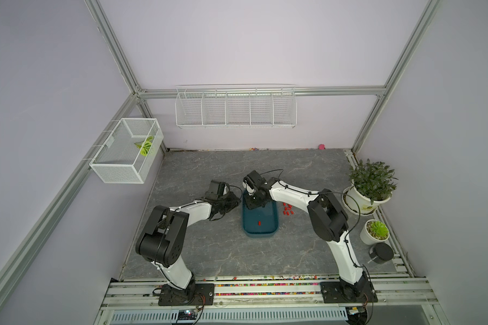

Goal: Take the screw protection sleeves out of the storage box
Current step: Pick up the screw protection sleeve from the storage box.

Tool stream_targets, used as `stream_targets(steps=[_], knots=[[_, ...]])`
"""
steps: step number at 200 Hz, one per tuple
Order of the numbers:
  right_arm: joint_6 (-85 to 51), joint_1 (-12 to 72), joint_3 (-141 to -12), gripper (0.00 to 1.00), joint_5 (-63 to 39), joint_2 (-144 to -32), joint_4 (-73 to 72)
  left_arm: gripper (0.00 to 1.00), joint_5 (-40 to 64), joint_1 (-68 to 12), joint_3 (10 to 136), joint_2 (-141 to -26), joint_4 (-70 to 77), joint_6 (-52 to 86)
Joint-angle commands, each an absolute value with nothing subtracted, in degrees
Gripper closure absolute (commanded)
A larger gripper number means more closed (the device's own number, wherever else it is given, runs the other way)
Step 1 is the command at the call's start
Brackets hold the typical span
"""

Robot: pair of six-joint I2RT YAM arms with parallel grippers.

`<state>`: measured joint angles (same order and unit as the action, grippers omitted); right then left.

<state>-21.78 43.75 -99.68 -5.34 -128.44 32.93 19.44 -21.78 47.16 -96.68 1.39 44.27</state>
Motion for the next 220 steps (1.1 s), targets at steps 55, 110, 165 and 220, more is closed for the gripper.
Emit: stream_targets(steps=[55, 110, 165, 220], knots=[[-20.74, 44.31, -101.38, 0.70, -3.35, -130.56, 35.88, 0.68, 19.78, -21.98, 48.34, -96.86, 1.23, 43.34], [-20.76, 44.36, -102.39, 0.74, -3.17, -131.47, 36.65, 0.68, 19.86, -21.97, 48.37, -96.88, 1.22, 43.33], [-20.50, 44.35, -104.17, 0.80, -3.66, -132.94, 37.18, 0.68, 19.87, -22.02, 48.35, -97.03, 1.21, 43.29], [-20.46, 44.35, -103.25, 0.88, -3.10, -131.42, 36.35, 0.68, 19.95, -21.97, 48.49, -97.11, 0.98, 43.35]])
